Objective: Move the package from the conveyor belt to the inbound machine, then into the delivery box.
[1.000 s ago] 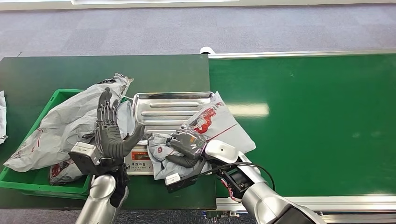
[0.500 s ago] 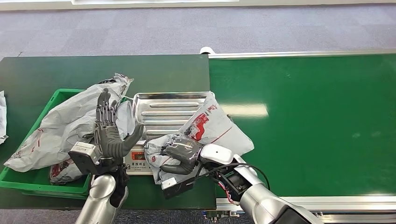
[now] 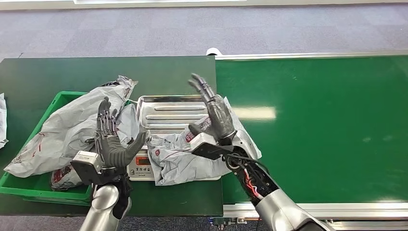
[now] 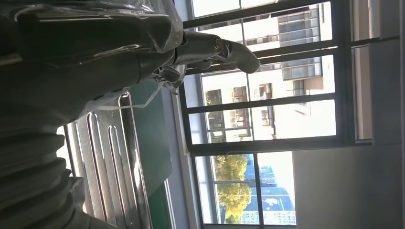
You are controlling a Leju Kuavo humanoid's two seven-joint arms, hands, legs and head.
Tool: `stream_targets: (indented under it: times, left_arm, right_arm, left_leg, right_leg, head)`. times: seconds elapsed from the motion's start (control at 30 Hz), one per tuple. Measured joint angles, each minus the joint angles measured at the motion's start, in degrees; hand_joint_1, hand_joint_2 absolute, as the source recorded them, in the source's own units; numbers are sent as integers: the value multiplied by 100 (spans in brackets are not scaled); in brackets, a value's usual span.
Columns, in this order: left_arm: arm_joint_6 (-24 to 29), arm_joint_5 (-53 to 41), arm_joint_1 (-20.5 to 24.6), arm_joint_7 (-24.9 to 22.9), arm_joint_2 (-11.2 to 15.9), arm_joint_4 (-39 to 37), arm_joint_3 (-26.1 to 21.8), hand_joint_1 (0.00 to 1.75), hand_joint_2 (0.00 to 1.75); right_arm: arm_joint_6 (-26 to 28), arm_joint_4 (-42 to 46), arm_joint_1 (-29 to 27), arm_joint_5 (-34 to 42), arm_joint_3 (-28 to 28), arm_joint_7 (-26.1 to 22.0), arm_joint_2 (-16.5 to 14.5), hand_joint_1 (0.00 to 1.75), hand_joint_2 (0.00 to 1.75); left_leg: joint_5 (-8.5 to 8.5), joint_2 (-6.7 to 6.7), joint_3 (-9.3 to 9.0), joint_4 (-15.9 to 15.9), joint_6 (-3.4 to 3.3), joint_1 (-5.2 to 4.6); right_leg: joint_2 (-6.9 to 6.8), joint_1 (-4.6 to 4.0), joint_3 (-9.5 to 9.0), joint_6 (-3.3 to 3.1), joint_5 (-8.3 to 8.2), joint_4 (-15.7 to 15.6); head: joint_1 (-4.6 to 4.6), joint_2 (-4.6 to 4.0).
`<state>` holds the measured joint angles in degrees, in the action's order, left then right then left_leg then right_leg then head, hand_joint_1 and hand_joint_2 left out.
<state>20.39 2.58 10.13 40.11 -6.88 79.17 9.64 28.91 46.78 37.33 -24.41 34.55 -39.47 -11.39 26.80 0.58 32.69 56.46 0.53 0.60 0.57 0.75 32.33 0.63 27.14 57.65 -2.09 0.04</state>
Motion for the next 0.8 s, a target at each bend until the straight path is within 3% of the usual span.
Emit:
stream_targets:
  times: [0.2, 0.57, 0.7, 0.8]
  left_arm:
    - [-4, 31, -9, 0, 0, -2, 9, 0, 175]
    - [-58, 20, -18, -3, -14, -1, 16, 0, 175]
    - [-521, -358, -96, -198, -2, 53, 137, 0, 175]
    - [-914, -1323, -129, -760, 44, 33, 382, 0, 175]
  right_arm:
    - [-1009, 1482, -656, 1447, -488, -39, 179, 0, 0]
    - [-1340, 2421, -1081, 1856, -745, -41, 280, 0, 0]
    - [-1425, 2567, -1314, 2002, -1063, 100, 280, 0, 175]
    - [-1464, 2574, -1482, 2090, -1446, 548, 280, 0, 175]
  left_leg:
    - [0, -3, 2, 0, 0, 0]
    - [0, -1, 2, 0, 0, 0]
    - [1, 1, 4, 0, 0, 0]
    - [1, 2, 5, 0, 0, -1]
  right_leg:
    - [0, 0, 4, 0, 0, 0]
    - [0, 0, 4, 0, 0, 0]
    - [0, 0, 4, 0, 1, -1]
    - [-2, 2, 4, 0, 1, -2]
  head:
    - [-1, 0]
    - [-1, 0]
    - [-1, 0]
    - [0, 0]
